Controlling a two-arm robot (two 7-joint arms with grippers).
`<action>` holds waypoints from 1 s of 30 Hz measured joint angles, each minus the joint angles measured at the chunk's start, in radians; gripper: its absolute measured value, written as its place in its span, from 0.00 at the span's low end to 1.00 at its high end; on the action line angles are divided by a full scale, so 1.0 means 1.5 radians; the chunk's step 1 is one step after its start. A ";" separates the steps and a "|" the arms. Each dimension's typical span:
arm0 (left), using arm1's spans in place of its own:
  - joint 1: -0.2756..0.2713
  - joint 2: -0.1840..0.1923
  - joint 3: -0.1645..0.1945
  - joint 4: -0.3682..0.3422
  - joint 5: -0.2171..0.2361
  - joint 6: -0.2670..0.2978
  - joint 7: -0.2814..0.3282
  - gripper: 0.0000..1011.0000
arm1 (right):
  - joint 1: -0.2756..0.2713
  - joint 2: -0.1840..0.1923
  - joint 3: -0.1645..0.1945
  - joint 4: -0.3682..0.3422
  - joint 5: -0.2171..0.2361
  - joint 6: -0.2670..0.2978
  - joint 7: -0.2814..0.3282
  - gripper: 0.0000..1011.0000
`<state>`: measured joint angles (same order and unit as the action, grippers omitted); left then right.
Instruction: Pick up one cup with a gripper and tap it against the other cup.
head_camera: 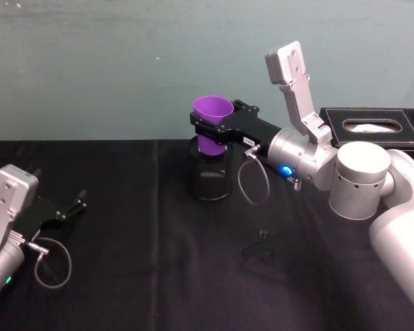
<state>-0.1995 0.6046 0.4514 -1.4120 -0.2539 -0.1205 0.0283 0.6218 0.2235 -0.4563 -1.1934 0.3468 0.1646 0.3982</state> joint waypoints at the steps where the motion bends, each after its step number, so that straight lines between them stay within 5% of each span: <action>1: 0.000 0.000 0.000 0.000 0.000 0.000 0.000 0.99 | 0.000 0.000 0.000 0.000 0.000 0.000 0.000 0.74; 30: 0.000 0.000 0.000 0.000 0.000 0.000 0.000 0.99 | 0.004 -0.007 0.005 0.011 0.002 0.007 0.008 0.74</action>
<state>-0.1995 0.6047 0.4514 -1.4120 -0.2539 -0.1205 0.0283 0.6278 0.2133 -0.4481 -1.1771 0.3491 0.1748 0.4108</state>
